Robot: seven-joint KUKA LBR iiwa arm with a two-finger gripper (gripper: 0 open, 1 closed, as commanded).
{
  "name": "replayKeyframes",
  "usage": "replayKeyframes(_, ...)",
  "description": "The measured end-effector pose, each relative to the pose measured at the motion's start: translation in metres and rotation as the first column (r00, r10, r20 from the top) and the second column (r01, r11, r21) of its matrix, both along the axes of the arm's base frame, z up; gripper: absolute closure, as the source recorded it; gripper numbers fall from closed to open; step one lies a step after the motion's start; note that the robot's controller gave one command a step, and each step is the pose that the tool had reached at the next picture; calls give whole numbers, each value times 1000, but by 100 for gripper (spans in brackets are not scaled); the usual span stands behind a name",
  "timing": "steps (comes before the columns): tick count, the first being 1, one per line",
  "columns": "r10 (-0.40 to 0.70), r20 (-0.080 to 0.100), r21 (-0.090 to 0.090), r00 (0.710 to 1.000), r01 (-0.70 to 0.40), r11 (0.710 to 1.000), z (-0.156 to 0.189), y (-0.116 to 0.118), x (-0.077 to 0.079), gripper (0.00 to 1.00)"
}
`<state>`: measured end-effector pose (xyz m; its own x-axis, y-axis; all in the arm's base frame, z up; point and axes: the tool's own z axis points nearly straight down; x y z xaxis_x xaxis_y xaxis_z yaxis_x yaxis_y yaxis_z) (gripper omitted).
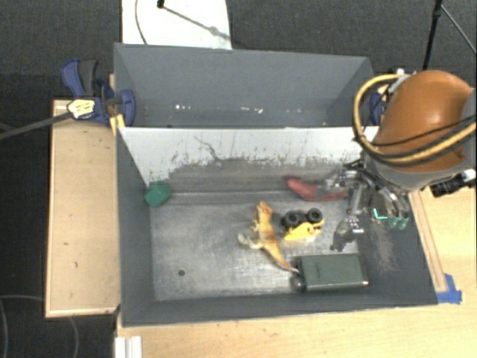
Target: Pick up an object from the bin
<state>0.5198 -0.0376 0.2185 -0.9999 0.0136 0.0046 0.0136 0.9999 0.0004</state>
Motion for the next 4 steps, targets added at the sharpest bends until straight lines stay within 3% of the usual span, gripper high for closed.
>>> replayKeyframes(1, 0, 4, 0, 1000, 0, 1000, 2, 0, 1, 0)
replayKeyframes(2, 96, 8, -1, 995, -96, 995, 60, -29, 2, 100)
replayKeyframes(3, 97, 8, -1, 995, -97, 995, 60, -29, 2, 0)
replayKeyframes(4, 97, 8, -1, 995, -97, 995, 60, -29, 2, 0)
